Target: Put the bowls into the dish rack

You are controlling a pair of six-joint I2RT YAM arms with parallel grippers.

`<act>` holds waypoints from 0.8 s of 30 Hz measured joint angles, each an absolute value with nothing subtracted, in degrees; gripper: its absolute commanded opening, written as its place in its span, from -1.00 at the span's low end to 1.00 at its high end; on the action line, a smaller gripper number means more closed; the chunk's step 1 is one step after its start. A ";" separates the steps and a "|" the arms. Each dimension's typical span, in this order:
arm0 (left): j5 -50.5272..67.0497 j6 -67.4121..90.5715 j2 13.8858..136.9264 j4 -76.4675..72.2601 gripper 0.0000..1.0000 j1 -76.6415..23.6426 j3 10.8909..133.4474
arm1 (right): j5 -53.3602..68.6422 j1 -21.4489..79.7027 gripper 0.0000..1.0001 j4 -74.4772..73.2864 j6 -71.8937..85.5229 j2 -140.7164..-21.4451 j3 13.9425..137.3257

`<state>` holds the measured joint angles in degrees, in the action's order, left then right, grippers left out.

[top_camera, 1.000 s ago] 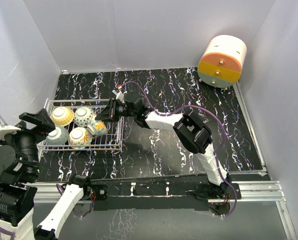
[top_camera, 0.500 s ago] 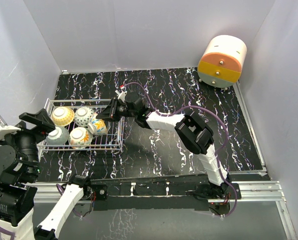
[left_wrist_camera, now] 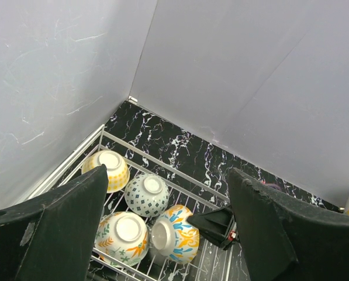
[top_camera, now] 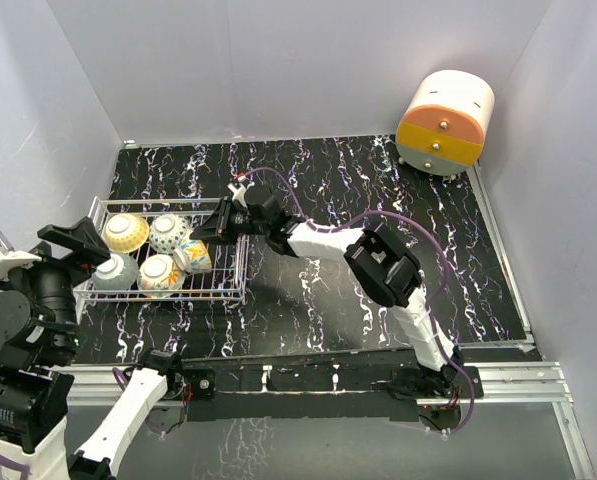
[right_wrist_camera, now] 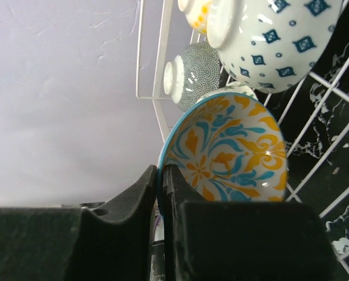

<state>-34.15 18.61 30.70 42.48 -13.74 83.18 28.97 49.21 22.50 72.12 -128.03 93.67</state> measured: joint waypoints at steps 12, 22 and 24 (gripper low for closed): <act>-34.59 17.56 31.16 42.39 0.64 -13.74 83.72 | 28.32 49.47 -0.79 23.83 75.29 -130.17 94.50; -34.61 17.54 31.40 42.39 0.64 -13.74 83.72 | 24.38 50.59 -0.28 21.19 75.16 -130.10 94.24; -34.63 17.54 31.40 42.39 0.64 -13.74 83.72 | 23.66 50.68 -0.28 20.08 75.07 -129.78 94.24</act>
<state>-34.63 17.54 31.40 42.39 -13.74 83.72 23.66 50.68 20.08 75.07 -129.78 94.24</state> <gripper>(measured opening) 0.817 0.362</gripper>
